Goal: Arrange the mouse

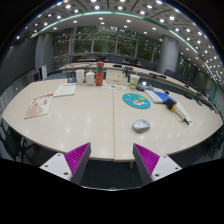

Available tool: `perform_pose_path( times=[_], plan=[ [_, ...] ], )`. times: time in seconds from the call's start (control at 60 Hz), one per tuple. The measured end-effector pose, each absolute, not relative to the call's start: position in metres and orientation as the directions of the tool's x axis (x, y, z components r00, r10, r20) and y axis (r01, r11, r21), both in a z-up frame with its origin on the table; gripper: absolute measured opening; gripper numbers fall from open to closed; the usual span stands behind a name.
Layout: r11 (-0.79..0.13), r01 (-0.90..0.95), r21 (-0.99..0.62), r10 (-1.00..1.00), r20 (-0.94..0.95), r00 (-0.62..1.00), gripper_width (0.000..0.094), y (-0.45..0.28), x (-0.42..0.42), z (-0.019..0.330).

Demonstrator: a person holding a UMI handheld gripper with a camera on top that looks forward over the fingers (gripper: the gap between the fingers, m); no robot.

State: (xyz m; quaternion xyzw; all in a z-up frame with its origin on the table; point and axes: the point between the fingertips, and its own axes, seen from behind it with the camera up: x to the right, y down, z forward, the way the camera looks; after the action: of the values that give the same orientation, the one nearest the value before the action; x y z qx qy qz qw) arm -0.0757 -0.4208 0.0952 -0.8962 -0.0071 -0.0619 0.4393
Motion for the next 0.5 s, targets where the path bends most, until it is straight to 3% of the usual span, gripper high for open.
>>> perform_pose_path(
  times=[0.25,0.5],
  plan=[
    [-0.605,0.018,-0.796,-0.100,0.099,0.990,0.0862,-0.359,0.024,0.041],
    [-0.632,-0.034,-0.774,-0.090,0.030,0.995,0.0857,-0.277,0.062,-0.010]
  ],
)
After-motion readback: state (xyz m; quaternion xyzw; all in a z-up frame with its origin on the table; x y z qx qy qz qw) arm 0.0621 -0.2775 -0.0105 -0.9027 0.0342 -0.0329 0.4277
